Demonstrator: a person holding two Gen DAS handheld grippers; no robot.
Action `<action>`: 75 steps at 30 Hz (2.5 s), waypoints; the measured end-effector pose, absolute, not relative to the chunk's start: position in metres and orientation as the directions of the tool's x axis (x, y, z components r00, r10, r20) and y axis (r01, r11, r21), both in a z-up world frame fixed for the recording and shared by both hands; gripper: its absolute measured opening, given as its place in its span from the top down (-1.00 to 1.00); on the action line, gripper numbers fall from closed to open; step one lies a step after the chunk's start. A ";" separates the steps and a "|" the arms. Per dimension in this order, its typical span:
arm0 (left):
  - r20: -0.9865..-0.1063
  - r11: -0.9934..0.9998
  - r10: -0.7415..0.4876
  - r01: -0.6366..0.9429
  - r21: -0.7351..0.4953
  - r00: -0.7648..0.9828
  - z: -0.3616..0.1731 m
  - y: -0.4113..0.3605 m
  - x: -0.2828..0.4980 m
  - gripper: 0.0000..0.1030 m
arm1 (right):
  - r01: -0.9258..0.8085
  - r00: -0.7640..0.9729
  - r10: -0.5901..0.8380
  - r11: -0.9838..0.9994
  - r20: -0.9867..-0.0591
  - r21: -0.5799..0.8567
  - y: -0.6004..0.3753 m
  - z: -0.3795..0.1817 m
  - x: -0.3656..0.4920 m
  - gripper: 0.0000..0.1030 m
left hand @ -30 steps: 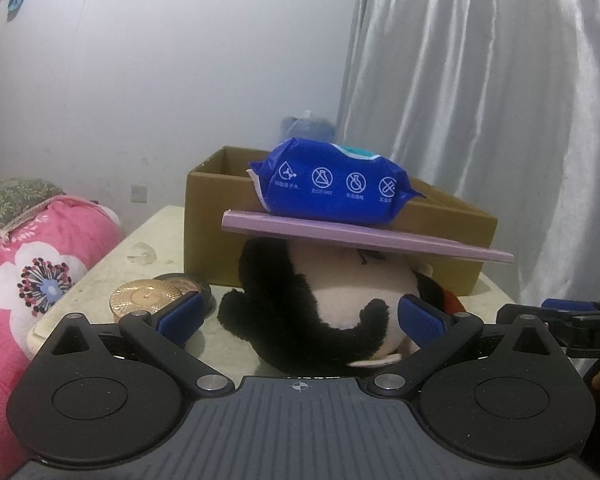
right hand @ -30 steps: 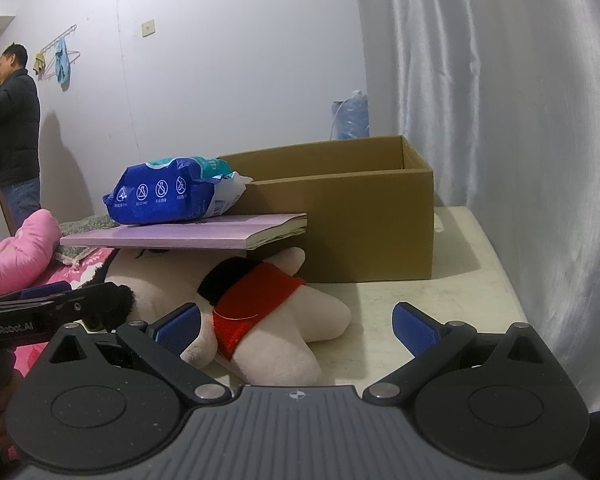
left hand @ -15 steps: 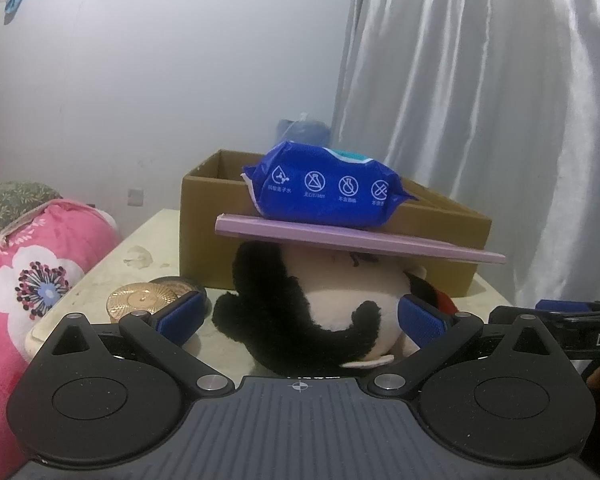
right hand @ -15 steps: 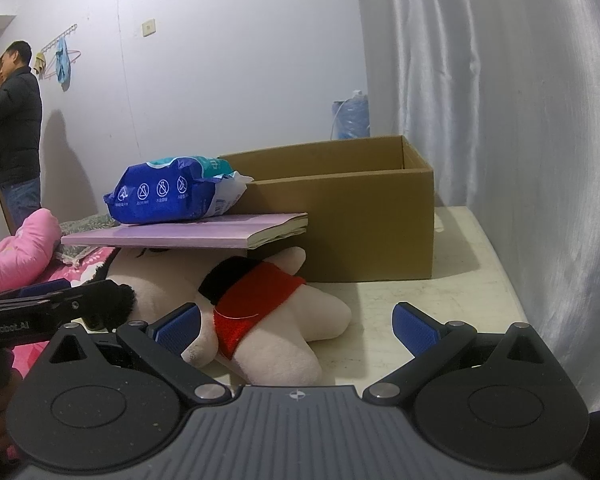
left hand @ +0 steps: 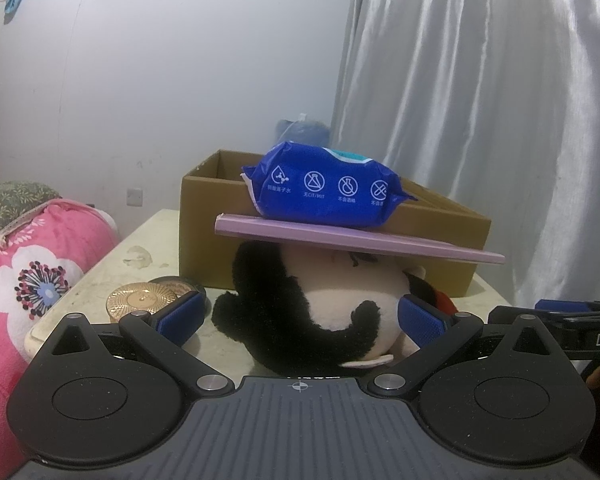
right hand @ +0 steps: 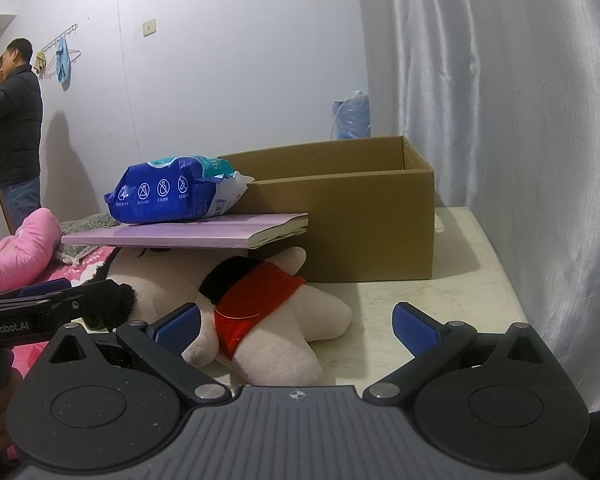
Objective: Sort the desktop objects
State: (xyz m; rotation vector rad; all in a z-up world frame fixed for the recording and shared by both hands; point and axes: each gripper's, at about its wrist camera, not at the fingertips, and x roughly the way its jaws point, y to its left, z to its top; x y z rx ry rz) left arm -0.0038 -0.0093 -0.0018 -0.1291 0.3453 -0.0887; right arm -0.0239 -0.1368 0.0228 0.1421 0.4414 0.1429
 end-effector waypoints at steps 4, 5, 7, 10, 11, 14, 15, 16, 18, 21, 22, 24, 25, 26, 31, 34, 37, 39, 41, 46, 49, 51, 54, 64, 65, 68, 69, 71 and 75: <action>-0.330 0.988 -0.111 0.067 -0.140 0.938 -0.002 -0.010 -0.004 -1.00 | -0.106 0.894 0.168 0.980 -0.415 0.167 -0.137 0.023 -0.024 -1.00; -0.329 0.988 -0.112 0.069 -0.140 0.937 -0.002 -0.011 -0.004 -1.00 | -0.106 0.894 0.168 0.980 -0.415 0.166 -0.136 0.023 -0.024 -1.00; -0.329 0.988 -0.113 0.071 -0.139 0.937 -0.002 -0.011 -0.004 -1.00 | -0.107 0.894 0.168 0.980 -0.415 0.167 -0.137 0.023 -0.024 -1.00; -0.329 0.988 -0.114 0.071 -0.140 0.937 -0.002 -0.011 -0.004 -1.00 | -0.105 0.894 0.167 0.980 -0.416 0.166 -0.136 0.023 -0.024 -1.00; -0.330 0.988 -0.115 0.071 -0.140 0.937 -0.002 -0.011 -0.004 -1.00 | -0.104 0.894 0.165 0.981 -0.417 0.166 -0.136 0.023 -0.024 -1.00; -0.330 0.988 -0.114 0.071 -0.140 0.937 -0.001 -0.012 -0.004 -1.00 | -0.107 0.894 0.167 0.981 -0.416 0.164 -0.136 0.024 -0.025 -1.00; -0.331 0.988 -0.113 0.070 -0.139 0.937 -0.001 -0.013 -0.003 -1.00 | -0.109 0.894 0.169 0.980 -0.415 0.164 -0.136 0.024 -0.025 -1.00; -0.333 0.988 -0.113 0.069 -0.139 0.936 -0.001 -0.013 -0.003 -1.00 | -0.111 0.894 0.170 0.981 -0.415 0.162 -0.135 0.024 -0.024 -1.00; -0.335 0.988 -0.112 0.069 -0.139 0.936 -0.001 -0.012 -0.003 -1.00 | -0.109 0.893 0.168 0.981 -0.418 0.162 -0.135 0.024 -0.024 -1.00; -0.337 0.988 -0.115 0.072 -0.135 0.935 -0.001 -0.013 -0.003 -1.00 | -0.112 0.893 0.171 0.980 -0.417 0.162 -0.134 0.024 -0.024 -1.00; -0.337 0.988 -0.117 0.074 -0.135 0.934 -0.002 -0.013 -0.003 -1.00 | -0.114 0.893 0.172 0.980 -0.417 0.161 -0.134 0.024 -0.024 -1.00; -0.336 0.988 -0.120 0.078 -0.135 0.934 -0.001 -0.013 -0.004 -1.00 | -0.113 0.893 0.169 0.981 -0.417 0.157 -0.133 0.024 -0.024 -1.00; -0.335 0.988 -0.120 0.078 -0.135 0.934 -0.001 -0.013 -0.005 -1.00 | -0.111 0.893 0.167 0.981 -0.418 0.156 -0.133 0.024 -0.024 -1.00; -0.335 0.987 -0.124 0.083 -0.134 0.934 -0.002 -0.013 -0.005 -1.00 | -0.109 0.893 0.166 0.982 -0.419 0.156 -0.134 0.024 -0.023 -1.00; -0.335 0.987 -0.123 0.081 -0.137 0.934 -0.001 -0.012 -0.006 -1.00 | -0.111 0.892 0.167 0.982 -0.420 0.155 -0.134 0.024 -0.023 -1.00; -0.339 0.987 -0.123 0.080 -0.139 0.933 -0.002 -0.011 -0.004 -1.00 | -0.110 0.892 0.164 0.983 -0.421 0.150 -0.133 0.024 -0.023 -1.00; -0.341 0.987 -0.124 0.081 -0.138 0.932 -0.002 -0.011 -0.003 -1.00 | -0.110 0.893 0.164 0.982 -0.420 0.151 -0.133 0.024 -0.024 -1.00; -0.340 0.987 -0.126 0.083 -0.139 0.932 -0.002 -0.011 -0.004 -1.00 | -0.111 0.893 0.166 0.982 -0.419 0.152 -0.134 0.024 -0.024 -1.00; -0.340 0.987 -0.127 0.085 -0.137 0.932 -0.002 -0.011 -0.004 -1.00 | -0.109 0.893 0.162 0.983 -0.421 0.149 -0.133 0.024 -0.024 -1.00; -0.338 0.987 -0.128 0.086 -0.138 0.932 -0.002 -0.010 -0.005 -1.00 | -0.112 0.894 0.165 0.982 -0.416 0.149 -0.132 0.024 -0.025 -1.00; -0.338 0.987 -0.127 0.085 -0.136 0.933 -0.002 -0.010 -0.005 -1.00 | -0.109 0.893 0.163 0.983 -0.419 0.150 -0.133 0.024 -0.025 -1.00; -0.338 0.987 -0.128 0.086 -0.136 0.932 -0.002 -0.010 -0.005 -1.00 | -0.115 0.894 0.169 0.982 -0.414 0.152 -0.133 0.024 -0.025 -1.00; -0.339 0.987 -0.127 0.086 -0.134 0.932 -0.002 -0.011 -0.005 -1.00 | -0.116 0.893 0.170 0.981 -0.416 0.153 -0.133 0.024 -0.025 -1.00; -0.342 0.986 -0.139 0.098 -0.132 0.929 -0.002 -0.013 -0.005 -1.00 | -0.112 0.892 0.167 0.982 -0.419 0.153 -0.134 0.023 -0.024 -1.00; -0.343 0.986 -0.139 0.099 -0.133 0.929 -0.002 -0.013 -0.005 -1.00 | -0.112 0.892 0.167 0.982 -0.420 0.153 -0.134 0.023 -0.024 -1.00; -0.344 0.986 -0.140 0.099 -0.133 0.928 -0.003 -0.014 -0.004 -1.00 | -0.111 0.892 0.165 0.982 -0.420 0.150 -0.134 0.023 -0.024 -1.00; -0.344 0.986 -0.140 0.099 -0.133 0.929 -0.003 -0.014 -0.004 -1.00 | -0.111 0.892 0.165 0.983 -0.420 0.150 -0.134 0.023 -0.024 -1.00; -0.344 0.986 -0.140 0.099 -0.133 0.929 -0.003 -0.014 -0.004 -1.00 | -0.111 0.892 0.165 0.982 -0.421 0.150 -0.133 0.023 -0.024 -1.00; -0.344 0.986 -0.143 0.102 -0.134 0.928 -0.003 -0.015 -0.003 -1.00 | -0.110 0.892 0.163 0.983 -0.422 0.149 -0.133 0.023 -0.024 -1.00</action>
